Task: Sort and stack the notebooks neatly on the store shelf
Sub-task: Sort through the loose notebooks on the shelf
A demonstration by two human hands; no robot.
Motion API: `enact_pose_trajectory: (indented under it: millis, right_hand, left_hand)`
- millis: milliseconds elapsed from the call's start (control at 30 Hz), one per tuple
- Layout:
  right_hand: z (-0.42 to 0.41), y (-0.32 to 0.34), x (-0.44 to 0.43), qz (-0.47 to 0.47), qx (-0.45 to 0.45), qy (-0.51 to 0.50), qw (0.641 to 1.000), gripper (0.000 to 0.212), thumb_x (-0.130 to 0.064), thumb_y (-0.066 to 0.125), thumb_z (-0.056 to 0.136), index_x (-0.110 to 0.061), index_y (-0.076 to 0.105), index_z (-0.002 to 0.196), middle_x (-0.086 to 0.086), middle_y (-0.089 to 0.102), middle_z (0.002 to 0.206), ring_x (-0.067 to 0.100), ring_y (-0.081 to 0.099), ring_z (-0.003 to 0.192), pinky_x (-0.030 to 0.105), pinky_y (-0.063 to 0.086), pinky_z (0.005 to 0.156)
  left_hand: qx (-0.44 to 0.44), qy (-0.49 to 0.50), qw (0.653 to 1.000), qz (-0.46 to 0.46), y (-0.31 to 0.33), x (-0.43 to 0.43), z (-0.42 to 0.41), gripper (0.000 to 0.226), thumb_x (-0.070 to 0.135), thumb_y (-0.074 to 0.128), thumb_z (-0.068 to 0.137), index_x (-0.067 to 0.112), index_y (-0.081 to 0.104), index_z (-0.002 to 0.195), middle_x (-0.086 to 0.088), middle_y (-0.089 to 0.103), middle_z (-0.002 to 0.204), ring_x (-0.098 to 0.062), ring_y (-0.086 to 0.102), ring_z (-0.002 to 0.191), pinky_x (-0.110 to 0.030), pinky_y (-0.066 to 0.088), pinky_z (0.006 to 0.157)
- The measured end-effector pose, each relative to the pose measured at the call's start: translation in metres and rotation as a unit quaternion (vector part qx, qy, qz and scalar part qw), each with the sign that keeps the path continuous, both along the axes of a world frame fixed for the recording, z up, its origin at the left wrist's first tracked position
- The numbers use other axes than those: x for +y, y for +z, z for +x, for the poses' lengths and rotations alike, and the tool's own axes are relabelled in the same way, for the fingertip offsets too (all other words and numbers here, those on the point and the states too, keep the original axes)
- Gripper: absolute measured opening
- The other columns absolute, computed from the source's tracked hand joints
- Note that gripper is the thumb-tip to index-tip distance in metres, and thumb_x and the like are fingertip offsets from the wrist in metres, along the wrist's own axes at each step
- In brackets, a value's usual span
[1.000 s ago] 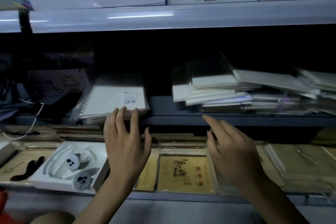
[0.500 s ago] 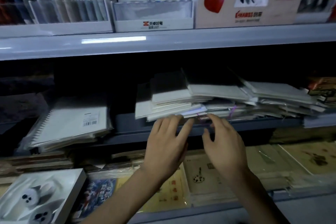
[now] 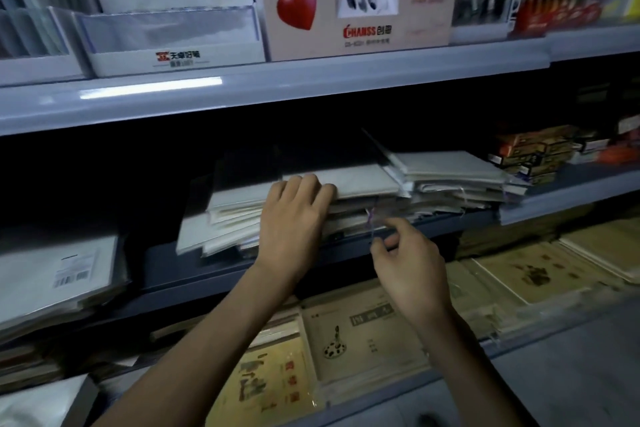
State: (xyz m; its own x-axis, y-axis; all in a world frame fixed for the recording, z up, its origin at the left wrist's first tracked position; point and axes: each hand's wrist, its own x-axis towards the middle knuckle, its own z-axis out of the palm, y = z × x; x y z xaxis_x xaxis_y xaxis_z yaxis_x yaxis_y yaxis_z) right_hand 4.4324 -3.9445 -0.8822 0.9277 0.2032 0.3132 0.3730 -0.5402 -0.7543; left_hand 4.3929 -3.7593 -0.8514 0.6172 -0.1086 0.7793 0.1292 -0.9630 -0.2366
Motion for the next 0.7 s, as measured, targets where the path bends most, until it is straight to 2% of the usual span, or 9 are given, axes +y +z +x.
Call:
enact_pose_trajectory:
  millis: [67, 133, 200, 300, 367, 433, 533, 600, 700]
  right_hand:
    - [0.001, 0.003, -0.002, 0.043, 0.032, 0.012, 0.998, 0.028, -0.039, 0.056, 0.102, -0.029, 0.062, 0.128, -0.011, 0.069, 0.097, 0.012, 0.066, 0.089, 0.026, 0.050, 0.067]
    - [0.001, 0.011, -0.001, 0.167, 0.097, 0.040, 0.980, 0.019, -0.044, 0.055, 0.103, -0.030, 0.068, 0.107, -0.007, 0.072, 0.091, 0.016, 0.070, 0.088, 0.034, 0.057, 0.075]
    - [-0.003, 0.023, 0.000, 0.313, 0.206, 0.074, 0.924, 0.022, -0.049, 0.055, 0.102, -0.030, 0.066, 0.102, 0.004, 0.076, 0.094, 0.022, 0.075, 0.088, 0.044, 0.061, 0.086]
    - [-0.009, 0.034, -0.004, 0.440, 0.312, 0.139, 0.831, 0.028, -0.052, 0.059, 0.098, -0.029, 0.060, 0.116, 0.015, 0.078, 0.104, 0.030, 0.077, 0.094, 0.044, 0.062, 0.086]
    - [-0.012, 0.035, -0.007, 0.487, 0.328, 0.163, 0.793, 0.032, -0.033, 0.064, 0.100, -0.020, 0.061, 0.129, 0.016, 0.077, 0.109, 0.034, 0.076, 0.097, 0.042, 0.062, 0.082]
    - [-0.014, 0.034, -0.009, 0.503, 0.322, 0.174, 0.783, 0.039, -0.007, 0.064, 0.098, -0.017, 0.060, 0.136, 0.013, 0.077, 0.113, 0.033, 0.076, 0.099, 0.038, 0.063, 0.078]
    - [-0.019, 0.033, -0.012, 0.495, 0.332, 0.202, 0.777, 0.050, 0.008, 0.061, 0.094, -0.018, 0.061, 0.137, 0.011, 0.076, 0.117, 0.030, 0.075, 0.104, 0.030, 0.062, 0.073]
    - [-0.024, 0.032, -0.012, 0.490, 0.343, 0.235, 0.766, 0.049, 0.010, 0.057, 0.094, -0.012, 0.060, 0.138, 0.012, 0.075, 0.120, 0.026, 0.074, 0.105, 0.026, 0.061, 0.071]
    - [-0.034, 0.028, -0.008, 0.478, 0.353, 0.265, 0.760, 0.052, 0.010, 0.054, 0.095, -0.012, 0.057, 0.142, 0.012, 0.073, 0.125, 0.019, 0.073, 0.098, 0.022, 0.058, 0.066]
  left_hand:
    - [-0.011, -0.002, 1.000, 0.003, 0.001, -0.001, -0.004, 0.034, 0.002, 0.077, 0.076, 0.013, 0.066, 0.106, -0.008, 0.056, 0.094, -0.031, 0.052, 0.085, -0.041, 0.039, 0.074]
    - [-0.018, -0.015, 1.000, 0.002, 0.004, -0.004, -0.010, 0.035, 0.000, 0.079, 0.074, 0.013, 0.066, 0.104, -0.007, 0.054, 0.092, -0.031, 0.050, 0.083, -0.041, 0.037, 0.072]
    - [-0.028, -0.037, 0.999, -0.007, 0.006, -0.007, -0.020, 0.035, -0.002, 0.078, 0.074, 0.013, 0.068, 0.103, -0.008, 0.055, 0.092, -0.030, 0.049, 0.082, -0.038, 0.033, 0.071]
    - [-0.036, -0.064, 0.996, -0.054, 0.000, -0.011, -0.043, 0.034, 0.000, 0.082, 0.079, 0.014, 0.073, 0.108, -0.006, 0.060, 0.096, -0.028, 0.051, 0.086, -0.037, 0.032, 0.071]
    - [-0.039, -0.089, 0.989, -0.109, -0.004, -0.010, -0.060, 0.031, 0.002, 0.083, 0.082, 0.015, 0.075, 0.110, -0.002, 0.063, 0.099, -0.026, 0.054, 0.090, -0.039, 0.037, 0.071]
    - [-0.028, -0.118, 0.979, -0.166, -0.006, -0.005, -0.076, 0.031, 0.005, 0.082, 0.084, 0.018, 0.077, 0.112, 0.002, 0.064, 0.105, -0.023, 0.057, 0.098, -0.042, 0.043, 0.077]
    - [0.019, -0.116, 0.958, -0.263, -0.006, -0.004, -0.102, 0.045, 0.038, 0.081, 0.090, 0.030, 0.069, 0.132, 0.006, 0.055, 0.132, -0.015, 0.051, 0.127, -0.036, 0.044, 0.104]
    - [0.023, -0.083, 0.900, -0.428, -0.007, -0.004, -0.121, 0.069, 0.059, 0.075, 0.085, 0.039, 0.053, 0.148, 0.014, 0.045, 0.143, -0.001, 0.044, 0.135, -0.023, 0.038, 0.109]
    - [0.021, -0.087, 0.720, -0.688, -0.002, 0.004, -0.141, 0.071, 0.059, 0.078, 0.085, 0.031, 0.056, 0.146, 0.008, 0.067, 0.128, -0.009, 0.070, 0.110, -0.024, 0.053, 0.088]
